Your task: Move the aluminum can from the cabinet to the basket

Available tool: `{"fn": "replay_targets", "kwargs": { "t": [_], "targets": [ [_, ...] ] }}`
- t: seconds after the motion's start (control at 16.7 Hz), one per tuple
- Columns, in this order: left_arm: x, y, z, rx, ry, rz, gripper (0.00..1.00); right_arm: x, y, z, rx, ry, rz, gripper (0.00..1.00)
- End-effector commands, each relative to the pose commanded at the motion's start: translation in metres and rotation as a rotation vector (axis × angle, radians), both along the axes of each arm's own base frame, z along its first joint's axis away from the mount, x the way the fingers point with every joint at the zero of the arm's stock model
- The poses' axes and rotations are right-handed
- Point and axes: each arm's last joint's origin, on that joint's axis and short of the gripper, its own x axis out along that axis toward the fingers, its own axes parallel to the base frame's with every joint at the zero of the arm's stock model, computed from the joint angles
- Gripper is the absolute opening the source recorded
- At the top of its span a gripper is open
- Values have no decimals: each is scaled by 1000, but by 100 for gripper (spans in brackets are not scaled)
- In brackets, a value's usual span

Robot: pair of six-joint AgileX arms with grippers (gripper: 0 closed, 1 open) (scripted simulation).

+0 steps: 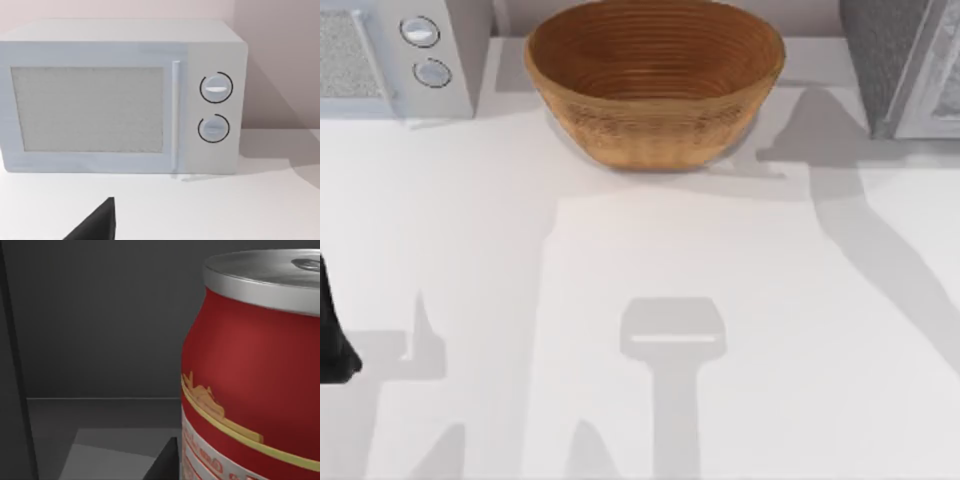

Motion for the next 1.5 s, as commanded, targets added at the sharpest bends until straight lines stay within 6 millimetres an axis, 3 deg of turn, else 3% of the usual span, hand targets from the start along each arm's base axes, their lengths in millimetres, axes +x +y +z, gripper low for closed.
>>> {"fn": "replay_targets", "kwargs": {
  "t": [0.36,0.6,0.84,1.08,1.32,1.5],
  "targets": [
    [0,0,0,0,0,0,100,-8,-17,-14,1,-3,0,0],
    [0,0,0,0,0,0,100,-22,-42,-55,-10,15,-1,0],
    [0,0,0,0,0,0,100,-40,-69,-129,-21,47,0,0],
    [0,0,0,0,0,0,100,-59,-91,-224,-20,71,2,0],
    [0,0,0,0,0,0,100,-71,-105,-318,-9,71,6,0],
    [0,0,0,0,0,0,100,-75,-111,-370,-2,48,10,0]
  ]
}}
